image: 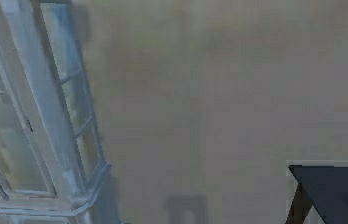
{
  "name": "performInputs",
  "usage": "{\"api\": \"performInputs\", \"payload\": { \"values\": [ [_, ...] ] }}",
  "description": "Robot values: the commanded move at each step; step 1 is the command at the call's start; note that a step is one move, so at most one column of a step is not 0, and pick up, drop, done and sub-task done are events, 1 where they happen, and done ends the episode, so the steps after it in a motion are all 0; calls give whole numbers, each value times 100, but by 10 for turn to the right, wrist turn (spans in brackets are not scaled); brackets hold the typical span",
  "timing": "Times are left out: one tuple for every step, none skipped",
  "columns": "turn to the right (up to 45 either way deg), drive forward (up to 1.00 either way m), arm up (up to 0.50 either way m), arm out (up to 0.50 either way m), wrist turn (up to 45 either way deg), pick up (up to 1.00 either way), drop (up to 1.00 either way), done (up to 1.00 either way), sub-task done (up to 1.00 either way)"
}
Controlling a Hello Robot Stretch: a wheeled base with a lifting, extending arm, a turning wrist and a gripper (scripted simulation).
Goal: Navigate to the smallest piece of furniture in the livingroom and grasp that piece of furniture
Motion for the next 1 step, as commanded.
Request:
{"api": "performInputs", "payload": {
  "values": [
    [450,0,0,0,0,0,0,0,0]
  ]
}}
